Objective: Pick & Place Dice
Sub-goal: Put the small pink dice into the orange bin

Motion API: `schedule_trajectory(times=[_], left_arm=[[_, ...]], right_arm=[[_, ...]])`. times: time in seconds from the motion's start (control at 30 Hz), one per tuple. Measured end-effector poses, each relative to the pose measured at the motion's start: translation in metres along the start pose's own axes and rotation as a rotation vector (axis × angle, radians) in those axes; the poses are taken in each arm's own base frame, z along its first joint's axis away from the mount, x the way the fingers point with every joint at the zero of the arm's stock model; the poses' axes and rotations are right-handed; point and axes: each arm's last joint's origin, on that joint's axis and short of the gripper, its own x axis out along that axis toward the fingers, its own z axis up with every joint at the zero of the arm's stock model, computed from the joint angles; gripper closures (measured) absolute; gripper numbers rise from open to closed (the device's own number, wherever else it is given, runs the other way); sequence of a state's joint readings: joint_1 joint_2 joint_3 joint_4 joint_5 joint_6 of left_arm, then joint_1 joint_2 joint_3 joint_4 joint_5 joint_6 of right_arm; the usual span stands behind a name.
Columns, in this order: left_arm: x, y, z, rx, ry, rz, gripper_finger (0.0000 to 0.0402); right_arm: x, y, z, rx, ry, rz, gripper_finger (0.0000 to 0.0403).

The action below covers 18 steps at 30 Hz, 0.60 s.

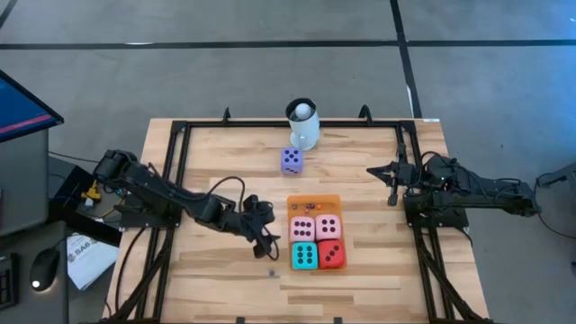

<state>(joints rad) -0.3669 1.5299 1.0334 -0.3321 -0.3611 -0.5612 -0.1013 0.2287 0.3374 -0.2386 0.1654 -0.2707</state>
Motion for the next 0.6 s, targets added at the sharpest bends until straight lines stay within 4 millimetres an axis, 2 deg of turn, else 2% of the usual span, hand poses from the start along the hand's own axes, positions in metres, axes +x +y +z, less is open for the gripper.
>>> schedule_trajectory(times=[0.3, 0.43, 0.6], left_arm=[[0.014, 0.010, -0.032, 0.023, 0.037, 0.009, 0.0101], [0.021, 0.007, -0.032, -0.005, -0.022, -0.064, 0.0101], [0.036, 0.005, -0.041, 0.009, 0.005, -0.051, 0.0101]], right_arm=[[0.000, 0.000, 0.000, 0.000, 0.000, 0.000, 0.0403], [0.000, 0.000, 0.000, 0.000, 0.000, 0.000, 0.0403], [0.000, 0.000, 0.000, 0.000, 0.000, 0.000, 0.0403]])
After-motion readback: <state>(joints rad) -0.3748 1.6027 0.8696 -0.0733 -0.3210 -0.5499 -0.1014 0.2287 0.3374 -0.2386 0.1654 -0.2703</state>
